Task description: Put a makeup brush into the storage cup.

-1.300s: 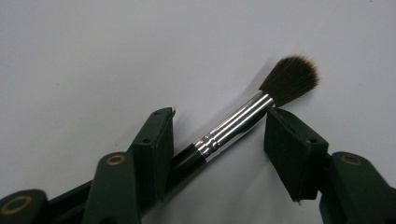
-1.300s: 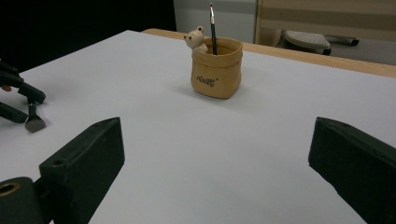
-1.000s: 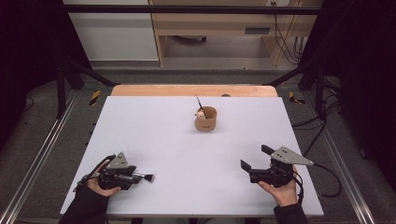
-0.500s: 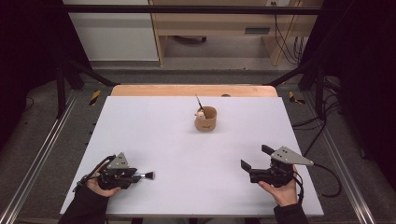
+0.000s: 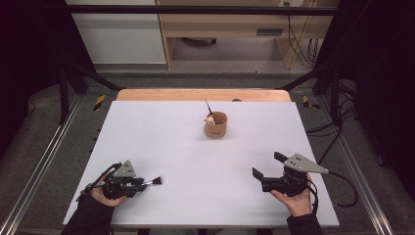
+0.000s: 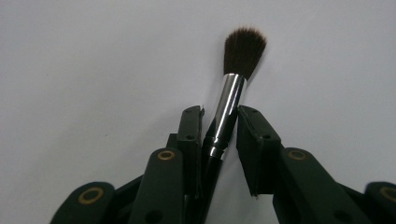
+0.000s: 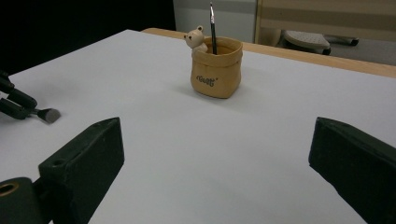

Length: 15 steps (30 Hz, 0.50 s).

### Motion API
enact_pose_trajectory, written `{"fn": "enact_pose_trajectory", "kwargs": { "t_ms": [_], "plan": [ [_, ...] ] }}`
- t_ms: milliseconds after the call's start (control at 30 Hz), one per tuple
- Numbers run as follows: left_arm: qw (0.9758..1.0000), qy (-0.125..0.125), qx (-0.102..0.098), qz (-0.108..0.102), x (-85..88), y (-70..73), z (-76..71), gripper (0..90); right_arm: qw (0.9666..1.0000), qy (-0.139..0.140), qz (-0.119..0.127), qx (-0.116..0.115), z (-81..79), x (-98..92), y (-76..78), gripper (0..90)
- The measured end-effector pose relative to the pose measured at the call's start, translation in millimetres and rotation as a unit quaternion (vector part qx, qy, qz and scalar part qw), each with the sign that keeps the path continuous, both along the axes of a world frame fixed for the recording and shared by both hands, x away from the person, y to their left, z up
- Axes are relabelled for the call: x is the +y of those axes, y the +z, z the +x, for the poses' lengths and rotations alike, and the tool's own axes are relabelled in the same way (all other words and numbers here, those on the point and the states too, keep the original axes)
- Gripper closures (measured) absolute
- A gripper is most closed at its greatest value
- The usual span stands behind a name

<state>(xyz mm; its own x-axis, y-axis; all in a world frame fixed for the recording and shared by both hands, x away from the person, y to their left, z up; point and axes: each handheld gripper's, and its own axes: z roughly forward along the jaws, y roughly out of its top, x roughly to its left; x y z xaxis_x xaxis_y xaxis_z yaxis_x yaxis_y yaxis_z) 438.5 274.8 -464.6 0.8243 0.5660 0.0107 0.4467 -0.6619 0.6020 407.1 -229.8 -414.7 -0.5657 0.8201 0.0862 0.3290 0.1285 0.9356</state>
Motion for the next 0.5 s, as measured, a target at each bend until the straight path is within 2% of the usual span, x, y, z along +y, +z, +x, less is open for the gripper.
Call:
{"fn": "enact_pose_trajectory", "kwargs": {
  "t_ms": [500],
  "plan": [
    [0.9999,0.008,0.005,0.003,-1.4,1.2,-0.3,77.0,1.0,0.0,0.0,0.0,0.0,-0.1,0.0,4.0]
  ]
}}
